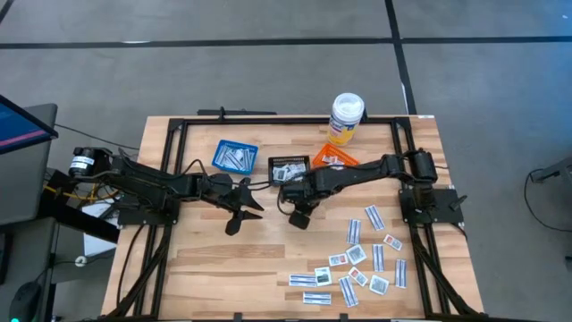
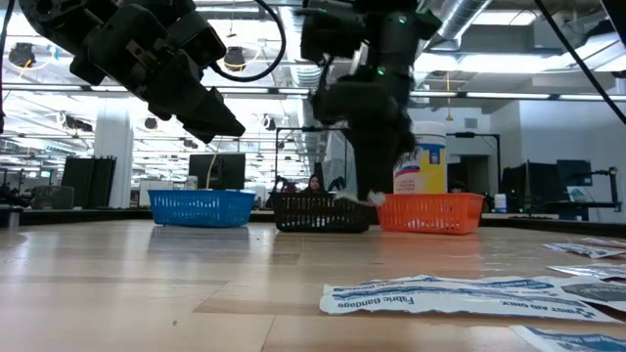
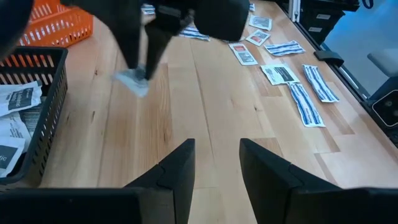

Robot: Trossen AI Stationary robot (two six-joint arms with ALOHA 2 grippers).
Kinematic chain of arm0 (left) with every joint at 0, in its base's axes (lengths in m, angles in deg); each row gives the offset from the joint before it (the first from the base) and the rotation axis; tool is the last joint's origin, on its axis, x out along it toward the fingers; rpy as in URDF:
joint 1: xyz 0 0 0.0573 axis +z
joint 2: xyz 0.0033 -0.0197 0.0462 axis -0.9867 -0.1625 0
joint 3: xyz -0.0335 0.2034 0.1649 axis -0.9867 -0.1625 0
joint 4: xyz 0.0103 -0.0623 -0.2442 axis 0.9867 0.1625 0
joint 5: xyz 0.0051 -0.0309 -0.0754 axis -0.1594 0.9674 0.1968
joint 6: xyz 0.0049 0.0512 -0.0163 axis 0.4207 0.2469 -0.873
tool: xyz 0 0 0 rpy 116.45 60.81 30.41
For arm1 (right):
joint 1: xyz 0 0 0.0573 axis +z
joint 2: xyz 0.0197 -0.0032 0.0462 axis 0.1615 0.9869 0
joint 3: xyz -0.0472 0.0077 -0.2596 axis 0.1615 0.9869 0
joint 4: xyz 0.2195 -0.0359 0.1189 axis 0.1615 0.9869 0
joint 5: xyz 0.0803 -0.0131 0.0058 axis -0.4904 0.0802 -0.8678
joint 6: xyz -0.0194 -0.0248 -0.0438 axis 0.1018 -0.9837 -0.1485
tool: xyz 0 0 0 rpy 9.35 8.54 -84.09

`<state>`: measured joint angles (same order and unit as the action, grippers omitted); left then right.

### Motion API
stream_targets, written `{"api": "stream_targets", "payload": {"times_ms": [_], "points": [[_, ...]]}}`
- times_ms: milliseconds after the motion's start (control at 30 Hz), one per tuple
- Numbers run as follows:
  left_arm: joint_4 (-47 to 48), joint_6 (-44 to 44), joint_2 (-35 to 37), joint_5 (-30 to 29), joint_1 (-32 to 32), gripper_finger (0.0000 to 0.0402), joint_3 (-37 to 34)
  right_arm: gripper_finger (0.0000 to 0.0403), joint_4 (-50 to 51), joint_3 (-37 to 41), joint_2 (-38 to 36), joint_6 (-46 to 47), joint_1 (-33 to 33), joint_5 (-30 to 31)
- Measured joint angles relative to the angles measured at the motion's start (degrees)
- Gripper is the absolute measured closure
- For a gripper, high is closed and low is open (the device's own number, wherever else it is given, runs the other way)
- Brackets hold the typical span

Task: Pick & Place First Aid Supplies
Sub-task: Put the towelette pack into the black bin

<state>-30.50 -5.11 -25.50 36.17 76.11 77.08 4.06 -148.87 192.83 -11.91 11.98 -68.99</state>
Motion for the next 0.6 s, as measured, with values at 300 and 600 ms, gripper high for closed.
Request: {"api": "stream_targets", "payload": {"times_ms": [300,600], "points": [[0.0,0.0,0.0,0.0,0.0,0.0276,0.0,0.0332,-2.4,-6.3,-0.1,-14.7,-6.1,13.4],[0.6,-1.0,0.0,0.0,0.0,0.0276,0.0,0.0332,-4.5,-6.2,0.5,-15.1,-11.9,9.1]]}}
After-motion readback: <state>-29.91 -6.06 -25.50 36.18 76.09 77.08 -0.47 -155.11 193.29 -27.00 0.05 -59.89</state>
